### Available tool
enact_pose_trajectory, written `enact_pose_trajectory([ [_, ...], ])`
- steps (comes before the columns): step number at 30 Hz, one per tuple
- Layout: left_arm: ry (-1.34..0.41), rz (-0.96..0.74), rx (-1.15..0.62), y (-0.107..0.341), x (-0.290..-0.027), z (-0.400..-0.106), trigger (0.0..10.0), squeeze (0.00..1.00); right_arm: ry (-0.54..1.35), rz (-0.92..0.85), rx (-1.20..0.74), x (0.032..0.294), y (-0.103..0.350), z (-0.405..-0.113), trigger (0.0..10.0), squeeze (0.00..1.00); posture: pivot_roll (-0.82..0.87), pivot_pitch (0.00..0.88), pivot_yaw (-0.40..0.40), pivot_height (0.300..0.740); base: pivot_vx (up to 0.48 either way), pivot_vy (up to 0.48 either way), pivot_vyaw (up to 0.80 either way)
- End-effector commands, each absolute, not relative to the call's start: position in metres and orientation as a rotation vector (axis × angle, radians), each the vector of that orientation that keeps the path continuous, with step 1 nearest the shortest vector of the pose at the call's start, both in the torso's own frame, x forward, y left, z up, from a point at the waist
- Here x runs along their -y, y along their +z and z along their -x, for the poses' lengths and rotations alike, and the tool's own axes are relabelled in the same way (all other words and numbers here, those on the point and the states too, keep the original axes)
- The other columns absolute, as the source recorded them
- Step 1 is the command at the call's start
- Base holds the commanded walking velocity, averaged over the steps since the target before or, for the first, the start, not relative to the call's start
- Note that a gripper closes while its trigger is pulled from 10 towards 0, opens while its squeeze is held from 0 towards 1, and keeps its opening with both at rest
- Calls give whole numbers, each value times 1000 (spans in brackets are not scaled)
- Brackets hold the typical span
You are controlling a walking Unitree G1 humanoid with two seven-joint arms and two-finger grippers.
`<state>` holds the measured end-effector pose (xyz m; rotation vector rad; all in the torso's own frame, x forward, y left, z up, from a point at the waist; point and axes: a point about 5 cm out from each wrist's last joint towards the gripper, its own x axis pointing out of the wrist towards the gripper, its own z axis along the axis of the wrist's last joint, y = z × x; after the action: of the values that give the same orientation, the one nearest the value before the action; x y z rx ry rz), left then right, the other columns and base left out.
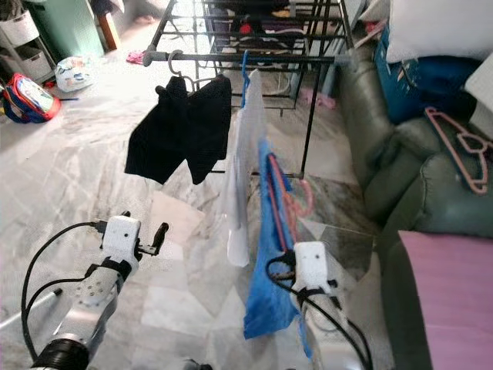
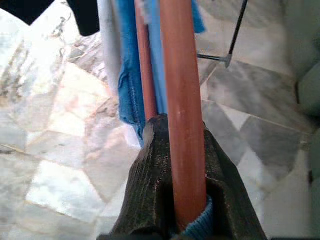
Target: Hang hanger
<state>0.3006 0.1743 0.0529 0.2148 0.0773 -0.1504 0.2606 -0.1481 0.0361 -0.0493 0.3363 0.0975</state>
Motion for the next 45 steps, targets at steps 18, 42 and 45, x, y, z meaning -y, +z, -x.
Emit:
enact_pose_trajectory([
  [18, -203, -214, -96, 49, -167, -297, 10000, 0, 75, 27, -355, 152, 31, -256, 10000, 0, -3, 145, 62, 740, 0, 480, -249],
  [42, -165, -231, -131, 37, -162, -295, 10000, 0, 136, 85, -363, 150, 30, -263, 10000, 0, -1, 133, 25, 740, 0, 272, 0],
  [45, -149, -219, -134, 36, -158, -297, 10000, 0, 156, 104, -358, 150, 32, -268, 10000, 0, 7, 99, 2, 740, 0, 0, 0],
])
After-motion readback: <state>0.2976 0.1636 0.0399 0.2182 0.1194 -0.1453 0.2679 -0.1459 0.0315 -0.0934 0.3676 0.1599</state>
